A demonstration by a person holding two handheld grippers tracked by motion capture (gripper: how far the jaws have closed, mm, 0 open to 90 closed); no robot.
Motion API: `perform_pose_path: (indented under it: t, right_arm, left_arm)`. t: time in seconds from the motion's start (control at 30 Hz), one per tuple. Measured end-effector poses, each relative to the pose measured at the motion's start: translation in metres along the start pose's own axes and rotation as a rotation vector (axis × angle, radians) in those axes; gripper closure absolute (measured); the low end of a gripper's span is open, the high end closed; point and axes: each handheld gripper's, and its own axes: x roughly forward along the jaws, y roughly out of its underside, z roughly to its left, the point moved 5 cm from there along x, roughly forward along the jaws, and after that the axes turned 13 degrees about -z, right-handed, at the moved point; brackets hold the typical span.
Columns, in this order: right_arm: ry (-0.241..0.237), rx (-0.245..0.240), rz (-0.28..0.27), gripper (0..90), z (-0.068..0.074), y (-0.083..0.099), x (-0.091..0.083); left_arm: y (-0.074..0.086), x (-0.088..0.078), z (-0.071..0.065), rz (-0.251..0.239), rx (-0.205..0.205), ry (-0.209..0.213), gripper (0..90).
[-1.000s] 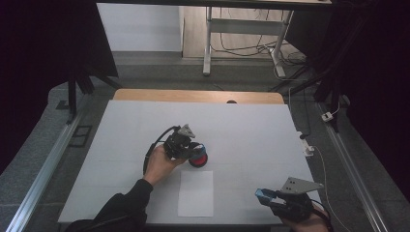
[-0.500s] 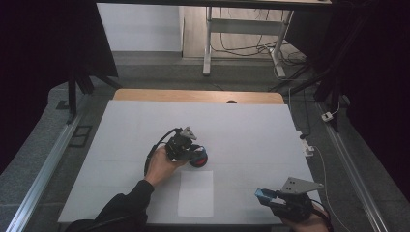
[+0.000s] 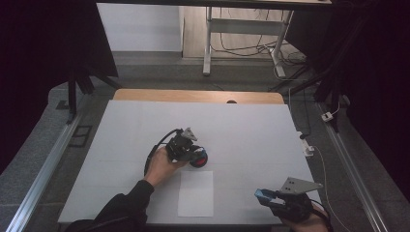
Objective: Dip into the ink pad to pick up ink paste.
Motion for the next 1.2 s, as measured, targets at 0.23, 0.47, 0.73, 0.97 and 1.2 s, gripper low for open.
perform_pose_path:
  t: [0.23, 0.47, 0.73, 0.97, 1.2]
  right_arm:
    - [0.001, 0.001, 0.003, 68.7, 0.0, 0.0, 0.0]
    - [0.001, 0.002, 0.002, 68.7, 0.0, 0.0, 0.0]
    - [0.002, 0.001, 0.004, 68.7, 0.0, 0.0, 0.0]
    - [-0.001, 0.002, 0.004, 68.7, 0.0, 0.0, 0.0]
    - [-0.001, 0.001, 0.006, 68.7, 0.0, 0.0, 0.0]
  left_arm:
    - [-0.001, 0.001, -0.005, 0.014, 0.045, -0.032, 70.5]
    - [0.002, 0.001, 0.002, -0.012, -0.03, 0.006, 70.5]
    - [0.006, 0.0, 0.012, -0.045, -0.131, 0.061, 70.4]
    - [0.005, 0.0, 0.008, -0.035, -0.09, 0.034, 70.4]
    - [0.003, 0.002, -0.002, -0.023, -0.019, -0.021, 70.5]
